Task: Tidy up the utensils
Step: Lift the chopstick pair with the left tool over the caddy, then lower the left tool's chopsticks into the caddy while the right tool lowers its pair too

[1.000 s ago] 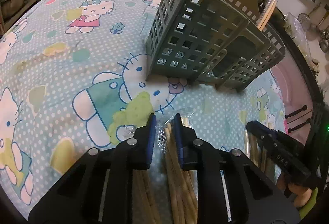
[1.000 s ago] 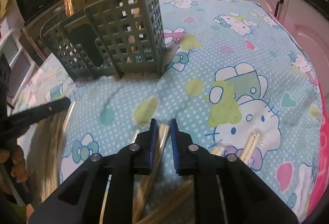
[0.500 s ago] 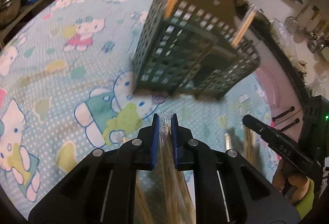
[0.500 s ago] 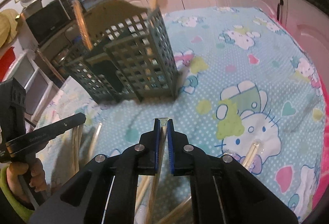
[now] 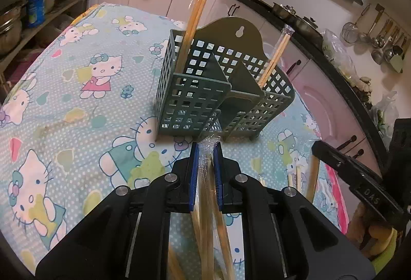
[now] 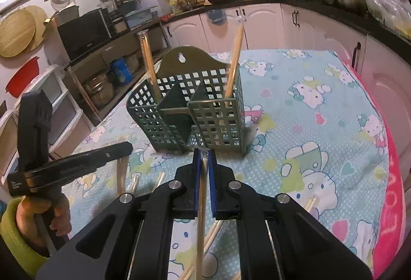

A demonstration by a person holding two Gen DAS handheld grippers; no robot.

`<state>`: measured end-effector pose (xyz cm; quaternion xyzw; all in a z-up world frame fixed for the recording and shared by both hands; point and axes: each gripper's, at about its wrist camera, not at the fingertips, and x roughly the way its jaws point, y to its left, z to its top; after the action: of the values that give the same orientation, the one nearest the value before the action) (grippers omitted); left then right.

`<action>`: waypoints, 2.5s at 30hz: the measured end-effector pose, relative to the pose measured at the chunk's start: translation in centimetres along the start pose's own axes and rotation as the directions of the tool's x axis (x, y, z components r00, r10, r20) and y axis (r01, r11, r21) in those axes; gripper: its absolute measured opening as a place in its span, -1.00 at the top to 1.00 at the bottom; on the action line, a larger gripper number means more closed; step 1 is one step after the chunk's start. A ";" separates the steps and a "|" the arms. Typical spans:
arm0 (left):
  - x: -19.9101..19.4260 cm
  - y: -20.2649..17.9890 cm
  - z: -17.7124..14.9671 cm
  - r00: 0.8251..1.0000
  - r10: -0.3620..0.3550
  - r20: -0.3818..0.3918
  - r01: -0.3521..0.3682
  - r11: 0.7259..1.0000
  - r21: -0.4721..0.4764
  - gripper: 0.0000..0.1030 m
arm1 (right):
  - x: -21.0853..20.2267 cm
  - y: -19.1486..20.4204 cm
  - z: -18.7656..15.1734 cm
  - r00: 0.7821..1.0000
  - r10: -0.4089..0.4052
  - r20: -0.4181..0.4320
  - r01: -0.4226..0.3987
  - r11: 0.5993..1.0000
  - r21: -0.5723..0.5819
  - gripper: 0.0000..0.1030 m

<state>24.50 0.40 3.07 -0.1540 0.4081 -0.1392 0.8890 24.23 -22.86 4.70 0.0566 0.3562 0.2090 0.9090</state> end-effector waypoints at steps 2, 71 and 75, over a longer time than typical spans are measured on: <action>0.0 0.0 0.0 1.000 -0.005 0.005 0.005 1.000 0.008 0.89 | -0.1 0.1 0.1 1.000 0.002 0.001 -0.002 1.000 -0.001 0.87; -6.9 -7.9 16.0 0.945 -0.144 0.294 0.073 0.968 0.240 0.94 | -5.4 3.4 17.0 0.948 0.045 0.314 -0.014 0.995 -0.101 0.88; -6.2 -7.6 16.5 0.941 -0.137 0.309 0.067 0.972 0.226 0.94 | -4.8 3.3 17.4 0.949 0.036 0.313 -0.004 0.995 -0.104 0.88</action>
<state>32.38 -1.58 20.46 -0.0999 0.2313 -0.2012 0.9466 31.66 -21.05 21.40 0.0463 0.1954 0.2243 0.9536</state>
